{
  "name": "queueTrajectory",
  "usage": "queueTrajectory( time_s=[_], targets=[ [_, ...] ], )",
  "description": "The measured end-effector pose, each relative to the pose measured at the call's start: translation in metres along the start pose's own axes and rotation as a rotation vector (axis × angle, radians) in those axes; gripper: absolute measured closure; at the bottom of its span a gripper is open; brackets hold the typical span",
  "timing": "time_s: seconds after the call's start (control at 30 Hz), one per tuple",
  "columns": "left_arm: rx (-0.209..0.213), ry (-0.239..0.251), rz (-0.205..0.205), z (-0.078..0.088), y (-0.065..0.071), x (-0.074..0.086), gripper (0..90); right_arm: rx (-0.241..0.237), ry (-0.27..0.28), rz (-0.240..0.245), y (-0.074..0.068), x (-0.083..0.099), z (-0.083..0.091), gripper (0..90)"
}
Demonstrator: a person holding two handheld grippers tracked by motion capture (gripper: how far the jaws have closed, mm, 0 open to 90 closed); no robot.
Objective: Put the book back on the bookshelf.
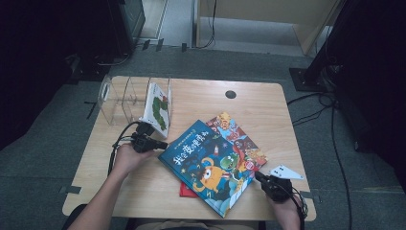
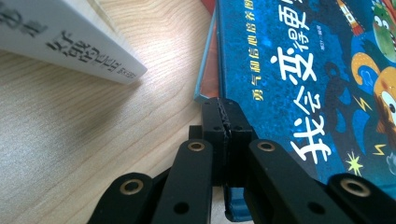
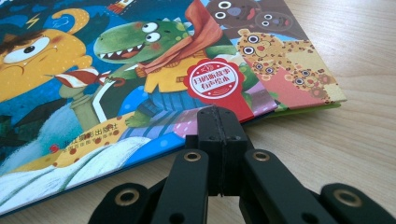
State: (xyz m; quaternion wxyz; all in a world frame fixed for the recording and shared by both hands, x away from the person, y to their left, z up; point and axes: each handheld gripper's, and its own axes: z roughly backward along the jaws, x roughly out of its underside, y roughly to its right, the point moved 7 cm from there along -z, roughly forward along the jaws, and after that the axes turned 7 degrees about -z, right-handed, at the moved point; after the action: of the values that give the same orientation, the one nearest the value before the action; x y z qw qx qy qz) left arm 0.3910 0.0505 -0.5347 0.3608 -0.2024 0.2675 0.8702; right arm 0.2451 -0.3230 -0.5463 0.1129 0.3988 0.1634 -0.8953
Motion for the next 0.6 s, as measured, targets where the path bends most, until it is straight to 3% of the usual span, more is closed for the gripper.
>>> queueTrajectory(
  time_s=[0.33, 0.6],
  targets=[
    [0.018, -0.035, -0.001, 0.001, 0.007, 0.007, 90.0, -0.012, 0.0, -0.03, 0.007, -0.004, -0.003, 90.0],
    [0.046, 0.002, -0.004, 0.004, 0.019, 0.008, 90.0, -0.014, 0.001, -0.04, 0.014, -0.011, -0.009, 90.0]
  ],
)
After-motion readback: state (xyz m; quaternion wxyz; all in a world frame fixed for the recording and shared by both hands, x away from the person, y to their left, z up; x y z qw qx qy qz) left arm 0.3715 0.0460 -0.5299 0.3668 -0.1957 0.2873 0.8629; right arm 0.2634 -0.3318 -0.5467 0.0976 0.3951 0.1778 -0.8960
